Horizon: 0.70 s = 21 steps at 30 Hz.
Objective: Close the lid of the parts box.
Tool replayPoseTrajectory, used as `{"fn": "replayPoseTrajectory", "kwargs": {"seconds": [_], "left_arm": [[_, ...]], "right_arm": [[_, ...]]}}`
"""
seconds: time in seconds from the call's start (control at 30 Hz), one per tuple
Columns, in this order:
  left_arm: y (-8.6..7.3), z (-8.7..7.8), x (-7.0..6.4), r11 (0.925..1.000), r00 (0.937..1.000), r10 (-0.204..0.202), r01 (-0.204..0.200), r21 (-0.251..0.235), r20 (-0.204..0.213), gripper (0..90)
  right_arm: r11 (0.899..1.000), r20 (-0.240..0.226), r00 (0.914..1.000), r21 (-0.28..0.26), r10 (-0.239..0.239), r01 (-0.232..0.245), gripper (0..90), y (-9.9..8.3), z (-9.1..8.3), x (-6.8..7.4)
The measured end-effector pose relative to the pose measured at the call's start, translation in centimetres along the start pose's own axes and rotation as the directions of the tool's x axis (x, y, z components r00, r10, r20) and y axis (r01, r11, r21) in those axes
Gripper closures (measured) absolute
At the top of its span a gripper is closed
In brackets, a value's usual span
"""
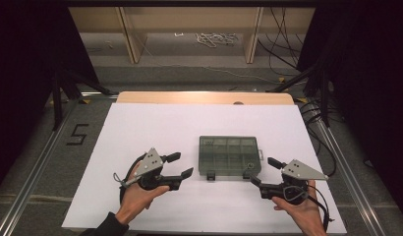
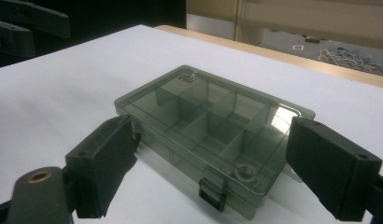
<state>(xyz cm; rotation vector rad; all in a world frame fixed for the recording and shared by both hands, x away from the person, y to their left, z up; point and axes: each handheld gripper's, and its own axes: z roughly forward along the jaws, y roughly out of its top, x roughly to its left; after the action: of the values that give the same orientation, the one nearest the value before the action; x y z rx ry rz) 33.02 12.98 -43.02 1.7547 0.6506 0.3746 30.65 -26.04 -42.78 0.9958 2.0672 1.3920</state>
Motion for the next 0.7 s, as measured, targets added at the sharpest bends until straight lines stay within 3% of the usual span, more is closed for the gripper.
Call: {"fn": "replayPoseTrajectory", "kwargs": {"seconds": [0.07, 0.3, 0.4, 0.47, 0.7], "left_arm": [[-0.1, -0.3, 0.1, 0.9999, 0.9999, 0.013, -0.013, 0.005, -0.004, 31.3], [-0.9, -2.4, 0.4, 0.9999, 0.9998, 0.012, -0.012, -0.007, -0.014, 30.5], [-1.0, -2.8, 0.4, 0.9998, 0.9997, 0.015, -0.015, -0.013, -0.02, 30.4], [-1.1, -3.1, 0.4, 0.9992, 0.9994, 0.032, -0.032, -0.022, -0.015, 30.2], [-1.4, -4.1, 0.4, 0.999, 0.9989, 0.034, -0.035, -0.027, -0.033, 29.3]], "right_arm": [[1.0, -0.01, 0.9999, -0.026, 0.0, 0.0, 16.1, -0.1, 0.2, 0.1], [1.0, -0.009, 1.0, -0.012, 0.001, -0.001, 16.1, -0.2, -0.2, 0.4], [0.999, -0.014, 0.9999, -0.034, 0.003, -0.004, 16.1, -0.3, -0.2, 0.5], [1.0, -0.007, 1.0, -0.021, 0.003, -0.003, 16.1, -0.3, -0.4, 0.6], [0.999, -0.024, 0.9997, -0.032, -0.001, 0.0, 16.1, -0.4, -0.6, 1.2]]}}
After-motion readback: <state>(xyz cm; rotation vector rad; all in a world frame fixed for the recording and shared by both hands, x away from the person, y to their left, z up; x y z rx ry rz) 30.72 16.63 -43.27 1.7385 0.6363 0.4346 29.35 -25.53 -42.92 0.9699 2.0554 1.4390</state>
